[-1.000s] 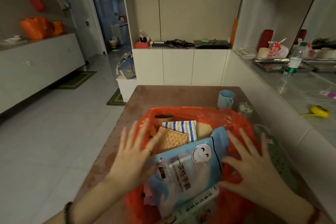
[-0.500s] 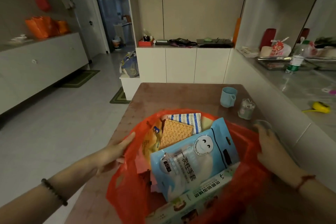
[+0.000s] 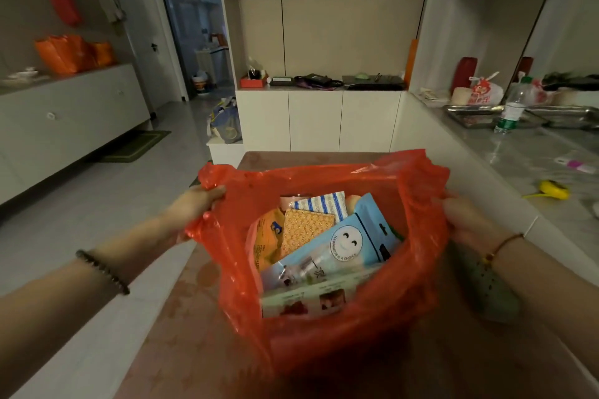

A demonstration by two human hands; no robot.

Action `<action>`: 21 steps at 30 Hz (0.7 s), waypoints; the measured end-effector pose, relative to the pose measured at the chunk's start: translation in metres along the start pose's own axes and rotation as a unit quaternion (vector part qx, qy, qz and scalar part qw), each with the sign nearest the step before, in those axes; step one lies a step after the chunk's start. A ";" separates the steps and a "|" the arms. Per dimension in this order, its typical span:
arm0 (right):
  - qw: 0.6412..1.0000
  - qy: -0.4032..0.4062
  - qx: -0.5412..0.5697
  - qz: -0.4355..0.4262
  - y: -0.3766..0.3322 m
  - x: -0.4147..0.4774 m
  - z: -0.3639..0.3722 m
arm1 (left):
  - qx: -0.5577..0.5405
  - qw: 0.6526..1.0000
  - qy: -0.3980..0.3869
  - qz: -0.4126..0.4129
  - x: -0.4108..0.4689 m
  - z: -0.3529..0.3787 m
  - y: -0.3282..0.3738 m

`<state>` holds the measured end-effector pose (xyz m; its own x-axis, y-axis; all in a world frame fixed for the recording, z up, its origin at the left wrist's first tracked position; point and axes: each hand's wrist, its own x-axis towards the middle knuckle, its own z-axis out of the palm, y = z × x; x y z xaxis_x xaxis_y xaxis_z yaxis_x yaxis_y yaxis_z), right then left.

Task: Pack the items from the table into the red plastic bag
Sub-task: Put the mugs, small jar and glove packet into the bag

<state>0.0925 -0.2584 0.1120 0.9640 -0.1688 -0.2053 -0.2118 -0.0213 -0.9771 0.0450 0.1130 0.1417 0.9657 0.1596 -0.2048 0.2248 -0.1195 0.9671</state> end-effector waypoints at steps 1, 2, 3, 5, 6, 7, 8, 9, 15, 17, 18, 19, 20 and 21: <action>1.000 0.009 0.005 -0.007 -0.008 0.009 0.004 | -0.004 1.000 0.014 0.002 0.009 -0.001 0.009; 1.000 0.014 0.002 -0.008 -0.016 0.016 0.010 | -0.011 1.000 0.029 0.005 0.018 -0.002 0.016; 1.000 0.015 0.001 -0.008 -0.026 0.019 0.016 | -0.016 0.999 0.042 0.007 0.025 -0.004 0.022; 1.000 0.017 -0.005 -0.020 -0.046 0.025 0.027 | -0.021 0.998 0.066 0.015 0.040 -0.004 0.034; 0.999 0.027 -0.009 -0.028 -0.055 0.030 0.031 | -0.026 0.997 0.073 0.023 0.047 -0.003 0.040; 0.999 0.043 -0.010 -0.031 -0.063 0.034 0.035 | -0.036 0.996 0.080 0.032 0.054 -0.001 0.047; 0.997 0.065 -0.008 -0.033 -0.069 0.041 0.037 | -0.048 0.994 0.087 0.042 0.060 0.001 0.053; 0.996 0.085 -0.013 -0.035 -0.073 0.048 0.038 | -0.061 0.993 0.091 0.048 0.067 0.002 0.057; 0.993 0.094 -0.050 -0.039 -0.079 0.095 0.047 | -0.102 0.987 0.109 0.054 0.107 -0.003 0.070; 0.994 0.075 -0.054 -0.051 -0.080 0.108 0.052 | -0.080 0.990 0.104 0.048 0.119 -0.005 0.070; 0.996 0.055 -0.049 -0.053 -0.079 0.113 0.055 | -0.061 0.993 0.096 0.042 0.124 -0.007 0.068; 0.997 0.030 -0.044 -0.048 -0.078 0.117 0.057 | -0.041 0.995 0.086 0.033 0.127 -0.008 0.065; 0.998 0.003 -0.040 -0.044 -0.076 0.121 0.059 | -0.023 0.997 0.076 0.024 0.128 -0.010 0.060; 0.998 -0.025 -0.043 -0.033 -0.075 0.121 0.060 | -0.004 0.998 0.067 0.014 0.129 -0.014 0.056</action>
<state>0.2346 -0.2181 0.1571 0.9826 -0.1149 -0.1456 -0.1588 -0.1152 -0.9806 0.1800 0.1402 0.1711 0.9451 0.2866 -0.1569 0.1972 -0.1175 0.9733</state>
